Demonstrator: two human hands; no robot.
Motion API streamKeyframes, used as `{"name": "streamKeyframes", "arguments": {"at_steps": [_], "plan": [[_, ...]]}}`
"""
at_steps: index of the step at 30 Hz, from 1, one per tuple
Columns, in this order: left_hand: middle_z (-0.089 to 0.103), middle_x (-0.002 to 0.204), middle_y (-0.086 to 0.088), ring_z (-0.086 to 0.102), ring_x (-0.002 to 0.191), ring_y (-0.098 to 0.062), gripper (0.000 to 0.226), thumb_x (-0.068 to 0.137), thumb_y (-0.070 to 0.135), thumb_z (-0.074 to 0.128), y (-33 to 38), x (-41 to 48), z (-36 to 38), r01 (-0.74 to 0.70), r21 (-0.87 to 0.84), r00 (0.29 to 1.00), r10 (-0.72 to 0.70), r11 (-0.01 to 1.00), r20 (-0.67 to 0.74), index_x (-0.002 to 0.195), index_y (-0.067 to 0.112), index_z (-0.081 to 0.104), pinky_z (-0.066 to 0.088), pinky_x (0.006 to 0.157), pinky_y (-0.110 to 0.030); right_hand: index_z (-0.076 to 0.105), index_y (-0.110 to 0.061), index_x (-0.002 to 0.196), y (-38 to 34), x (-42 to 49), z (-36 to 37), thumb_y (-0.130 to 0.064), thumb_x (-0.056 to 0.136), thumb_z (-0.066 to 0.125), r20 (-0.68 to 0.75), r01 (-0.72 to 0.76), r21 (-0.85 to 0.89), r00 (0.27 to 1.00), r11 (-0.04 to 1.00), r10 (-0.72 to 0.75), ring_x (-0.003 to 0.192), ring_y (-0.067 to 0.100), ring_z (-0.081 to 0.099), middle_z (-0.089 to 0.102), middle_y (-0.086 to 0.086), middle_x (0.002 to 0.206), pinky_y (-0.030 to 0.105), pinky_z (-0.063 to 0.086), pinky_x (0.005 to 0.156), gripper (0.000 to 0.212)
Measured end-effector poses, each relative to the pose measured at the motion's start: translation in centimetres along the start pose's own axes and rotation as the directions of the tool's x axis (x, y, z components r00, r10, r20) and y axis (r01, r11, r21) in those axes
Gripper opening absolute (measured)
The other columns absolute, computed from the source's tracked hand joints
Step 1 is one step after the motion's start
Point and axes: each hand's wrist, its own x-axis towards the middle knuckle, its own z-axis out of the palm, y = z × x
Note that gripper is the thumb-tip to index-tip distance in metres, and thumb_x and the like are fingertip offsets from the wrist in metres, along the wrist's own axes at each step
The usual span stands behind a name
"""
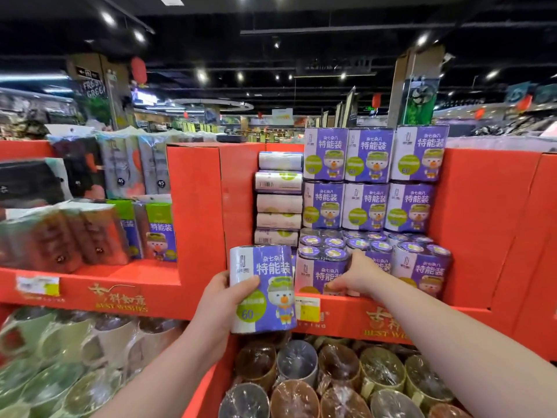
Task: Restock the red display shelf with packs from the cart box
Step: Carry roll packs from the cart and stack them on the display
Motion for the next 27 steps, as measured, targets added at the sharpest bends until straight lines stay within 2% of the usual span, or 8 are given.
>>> {"name": "streamKeyframes", "arguments": {"at_steps": [5,9,13,16,20,23,25,27], "plan": [[0.072,0.102,-0.019,0.07,0.084,-0.033,0.032,0.084,0.004,0.065,0.3,1.3,2.7,-0.009,0.019,0.997,0.007,1.0,0.076,0.115,0.001,0.058,0.059,0.072,-0.039,0.049,-0.013,0.131,-2.6,-3.0,-2.6,-0.039,0.084,0.068,-0.25,0.262,0.114,0.941,0.958,-0.227,0.112,0.019,0.052,0.053,0.005,0.128,0.027,0.04,0.086,0.057],[0.071,0.104,-0.018,0.07,0.084,-0.029,0.042,0.075,0.004,0.074,0.6,1.8,6.6,-0.034,0.016,0.981,0.03,0.999,0.191,0.114,0.004,0.058,0.059,0.077,-0.042,0.048,-0.026,0.134,-4.2,-5.8,-4.7,-0.04,0.086,0.064,-0.026,0.325,0.255,0.944,0.911,-0.33,0.102,0.011,0.054,0.053,-0.006,0.126,0.018,0.047,0.065,0.052],[0.068,0.114,-0.007,0.068,0.099,-0.023,0.062,0.06,0.028,0.072,0.7,2.2,9.2,-0.121,0.171,0.944,0.06,0.978,0.323,0.119,0.015,0.056,0.055,0.09,-0.045,0.048,-0.02,0.138,-2.9,-5.9,-7.3,-0.028,0.076,0.078,-0.045,0.335,0.054,0.942,0.941,-0.333,0.12,0.011,0.051,0.048,-0.005,0.139,0.026,0.049,0.093,0.069],[0.055,0.128,-0.001,0.056,0.113,-0.015,0.075,0.059,0.044,0.072,0.6,3.6,9.4,-0.244,0.488,0.955,0.12,0.838,0.271,0.127,0.021,0.051,0.046,0.101,-0.037,0.05,-0.016,0.135,-1.5,-5.5,-9.2,-0.018,0.073,0.081,-0.112,0.267,0.09,0.96,0.96,-0.256,0.109,0.018,0.06,0.056,0.003,0.129,0.036,0.052,0.092,0.069],[0.042,0.138,-0.003,0.043,0.127,-0.019,0.075,0.073,0.028,0.078,0.1,5.7,9.0,-0.254,0.738,0.967,0.138,0.626,0.216,0.138,0.021,0.042,0.036,0.106,-0.032,0.05,-0.017,0.131,0.8,-4.3,-10.3,-0.011,0.071,0.081,-0.147,0.186,0.02,0.972,0.982,-0.181,0.073,0.011,0.057,0.056,0.003,0.111,0.024,0.047,0.06,0.068],[0.045,0.139,0.002,0.054,0.118,-0.024,0.091,0.071,0.029,0.079,-0.9,6.6,9.1,-0.21,0.75,0.968,0.027,0.628,0.249,0.146,0.033,0.029,0.048,0.098,-0.042,0.049,-0.017,0.131,2.3,-3.1,-9.5,-0.012,0.07,0.081,-0.134,0.127,-0.121,0.981,0.984,-0.143,0.084,0.016,0.058,0.056,0.004,0.114,0.023,0.047,0.066,0.07],[0.045,0.141,0.001,0.054,0.119,-0.024,0.087,0.078,0.03,0.074,-1.4,6.7,9.3,-0.206,0.809,0.97,0.005,0.551,0.244,0.148,0.035,0.024,0.047,0.097,-0.04,0.048,-0.017,0.131,3.0,-2.4,-8.3,-0.013,0.071,0.081,-0.121,0.12,-0.129,0.983,0.984,-0.136,0.087,0.016,0.053,0.055,0.004,0.118,0.018,0.044,0.061,0.069],[0.049,0.136,-0.001,0.056,0.115,-0.023,0.075,0.086,0.03,0.067,-1.7,6.8,9.4,-0.213,0.867,0.976,0.048,0.45,0.215,0.148,0.036,0.024,0.047,0.093,-0.036,0.048,-0.019,0.133,3.7,-1.8,-7.2,-0.018,0.072,0.081,-0.134,0.12,-0.157,0.981,0.98,-0.142,0.101,0.018,0.052,0.05,0.007,0.133,0.02,0.045,0.075,0.07]]}}
